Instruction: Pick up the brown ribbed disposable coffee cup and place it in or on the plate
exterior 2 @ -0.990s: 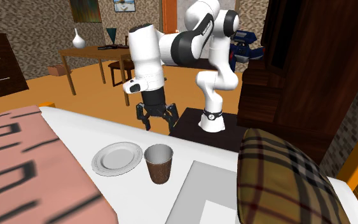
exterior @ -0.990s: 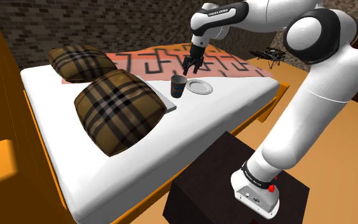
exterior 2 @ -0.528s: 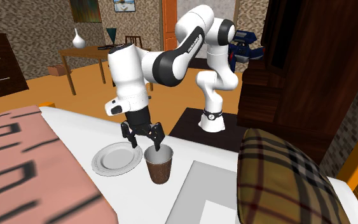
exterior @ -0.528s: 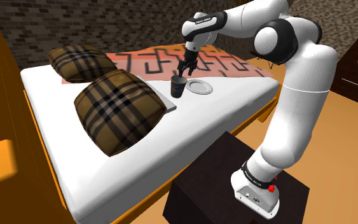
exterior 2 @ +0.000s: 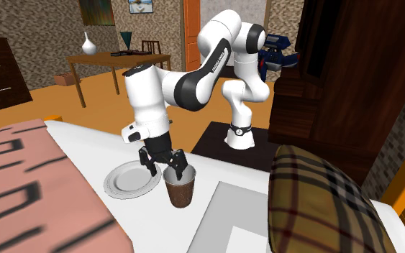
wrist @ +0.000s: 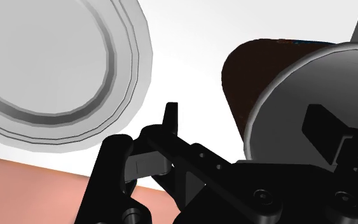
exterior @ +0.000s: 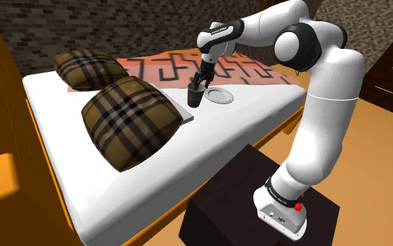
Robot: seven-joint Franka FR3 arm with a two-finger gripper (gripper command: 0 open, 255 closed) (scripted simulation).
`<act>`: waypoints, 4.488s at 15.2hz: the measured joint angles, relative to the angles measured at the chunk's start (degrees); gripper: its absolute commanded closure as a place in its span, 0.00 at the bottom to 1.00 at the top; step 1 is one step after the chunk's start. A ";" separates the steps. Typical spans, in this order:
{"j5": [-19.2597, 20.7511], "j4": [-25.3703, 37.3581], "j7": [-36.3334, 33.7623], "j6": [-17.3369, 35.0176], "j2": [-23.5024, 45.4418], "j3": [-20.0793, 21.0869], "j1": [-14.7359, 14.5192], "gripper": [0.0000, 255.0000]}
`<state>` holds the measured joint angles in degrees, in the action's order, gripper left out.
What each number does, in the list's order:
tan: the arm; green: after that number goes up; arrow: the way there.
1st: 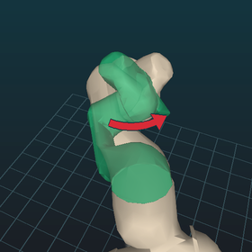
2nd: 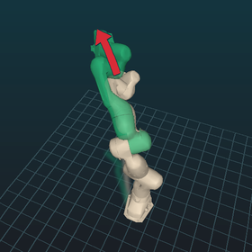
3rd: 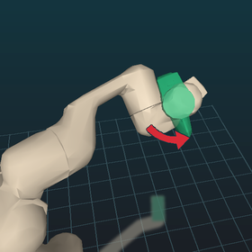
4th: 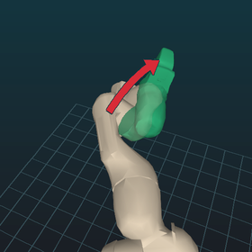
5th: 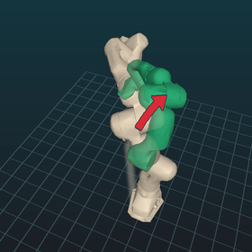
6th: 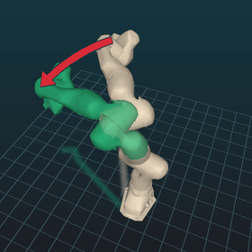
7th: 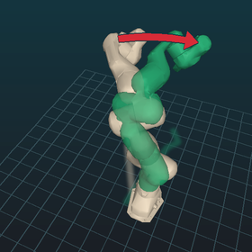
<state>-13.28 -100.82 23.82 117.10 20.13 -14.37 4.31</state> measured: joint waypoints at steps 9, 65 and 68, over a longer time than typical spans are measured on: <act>-0.02 -0.14 0.01 0.18 0.02 0.02 -0.02 1.00; -2.87 23.56 16.93 -14.82 11.73 -5.05 15.70 1.00; -3.12 22.26 17.26 -13.02 12.31 -4.92 15.65 1.00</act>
<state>-16.40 -78.56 41.08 104.09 32.44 -19.29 19.96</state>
